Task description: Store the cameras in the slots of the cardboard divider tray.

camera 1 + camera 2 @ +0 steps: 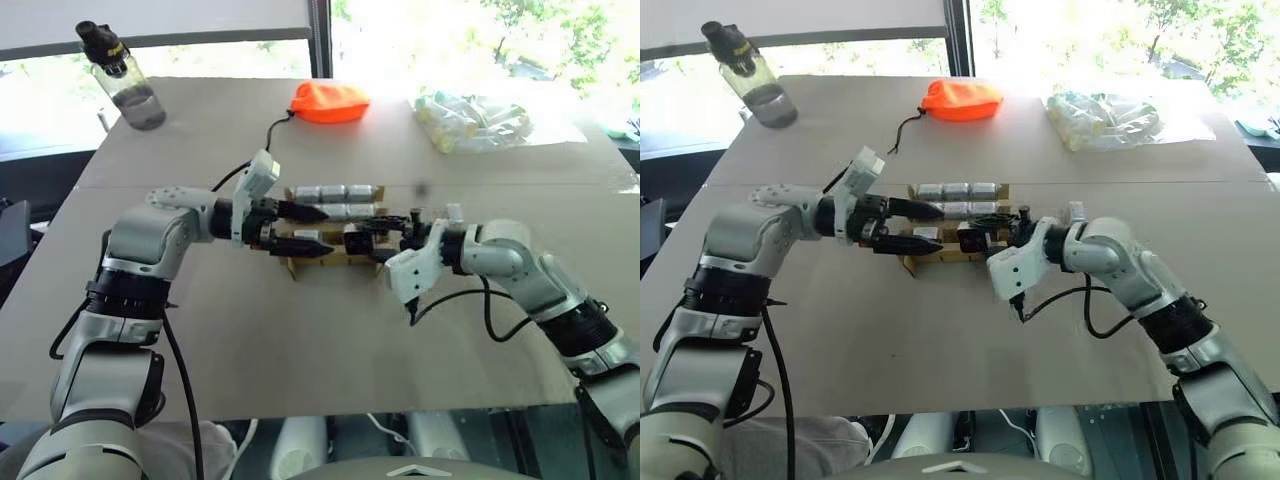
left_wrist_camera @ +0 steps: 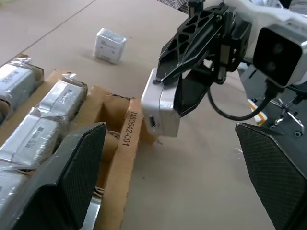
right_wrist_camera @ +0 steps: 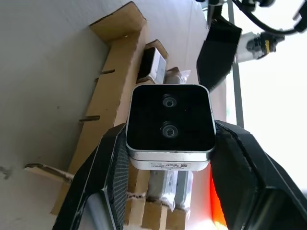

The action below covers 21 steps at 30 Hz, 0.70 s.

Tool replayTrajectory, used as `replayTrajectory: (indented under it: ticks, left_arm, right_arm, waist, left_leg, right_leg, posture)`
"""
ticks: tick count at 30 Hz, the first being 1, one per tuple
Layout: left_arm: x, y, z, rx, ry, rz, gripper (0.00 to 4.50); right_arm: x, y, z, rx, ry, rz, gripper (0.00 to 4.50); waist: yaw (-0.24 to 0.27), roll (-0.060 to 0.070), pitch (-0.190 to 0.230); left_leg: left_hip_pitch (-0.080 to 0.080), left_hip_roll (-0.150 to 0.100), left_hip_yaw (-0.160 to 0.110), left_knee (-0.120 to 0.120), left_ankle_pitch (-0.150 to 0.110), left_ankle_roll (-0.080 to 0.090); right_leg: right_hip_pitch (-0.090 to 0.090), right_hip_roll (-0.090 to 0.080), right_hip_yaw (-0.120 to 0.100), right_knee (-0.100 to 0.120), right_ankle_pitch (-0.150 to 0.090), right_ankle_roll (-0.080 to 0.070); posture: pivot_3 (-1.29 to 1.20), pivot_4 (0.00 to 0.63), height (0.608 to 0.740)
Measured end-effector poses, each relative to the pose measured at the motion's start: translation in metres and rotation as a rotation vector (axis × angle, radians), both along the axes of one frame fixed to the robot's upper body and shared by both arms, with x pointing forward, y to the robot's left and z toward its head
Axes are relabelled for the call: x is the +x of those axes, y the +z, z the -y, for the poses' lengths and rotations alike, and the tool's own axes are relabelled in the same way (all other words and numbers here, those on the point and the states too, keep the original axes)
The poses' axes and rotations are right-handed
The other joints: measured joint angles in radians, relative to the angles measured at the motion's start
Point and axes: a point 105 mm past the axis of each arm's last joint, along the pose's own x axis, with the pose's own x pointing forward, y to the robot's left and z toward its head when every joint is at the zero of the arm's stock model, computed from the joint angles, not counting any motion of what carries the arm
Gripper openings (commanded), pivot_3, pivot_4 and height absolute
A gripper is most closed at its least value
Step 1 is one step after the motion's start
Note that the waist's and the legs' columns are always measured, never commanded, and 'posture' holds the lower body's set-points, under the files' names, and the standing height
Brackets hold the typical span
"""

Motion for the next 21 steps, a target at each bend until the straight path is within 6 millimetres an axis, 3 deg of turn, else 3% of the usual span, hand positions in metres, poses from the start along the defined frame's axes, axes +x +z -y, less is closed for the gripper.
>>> replayTrajectory:
  ticks: [16, 19, 20, 21]
  left_arm:
    - [-0.004, -0.003, 0.007, -0.022, -0.035, -0.063, 4.50]
    - [-0.006, -0.005, 0.008, -0.021, -0.051, -0.070, 3.79]
    - [-0.006, -0.005, 0.009, -0.020, -0.059, -0.074, 3.42]
    - [-0.006, -0.005, 0.011, -0.019, -0.065, -0.078, 2.76]
  right_arm:
    - [-0.010, 0.006, -0.022, 0.020, 0.111, 0.076, 1.86]
    - [-0.012, 0.006, -0.024, 0.019, 0.124, 0.077, 1.86]
    - [-0.013, 0.006, -0.025, 0.019, 0.128, 0.080, 1.86]
    - [-0.013, 0.006, -0.025, 0.019, 0.132, 0.082, 1.86]
  waist:
    - [-0.001, 0.000, 0.000]
    - [0.000, 0.000, 0.000]
    - [0.000, 0.000, 0.000]
    - [0.000, 0.000, 0.000]
  left_leg:
    - [0.001, 0.000, 0.000, 0.001, 0.000, 0.000]
    - [0.001, 0.000, 0.000, 0.001, 0.000, 0.000]
    - [0.001, 0.000, 0.000, 0.001, 0.000, 0.000]
    - [0.001, 0.000, 0.000, 0.001, 0.000, 0.000]
  right_leg:
    - [0.000, 0.000, 0.000, 0.002, 0.000, 0.000]
    - [0.000, 0.000, 0.000, 0.002, 0.000, 0.000]
    - [0.000, 0.000, 0.000, 0.002, 0.000, 0.000]
    - [0.000, 0.000, 0.000, 0.002, 0.000, 0.000]
  posture:
    - [0.00, 0.150, 0.740]
    - [0.00, 0.150, 0.740]
    - [0.00, 0.150, 0.740]
    - [0.00, 0.150, 0.740]
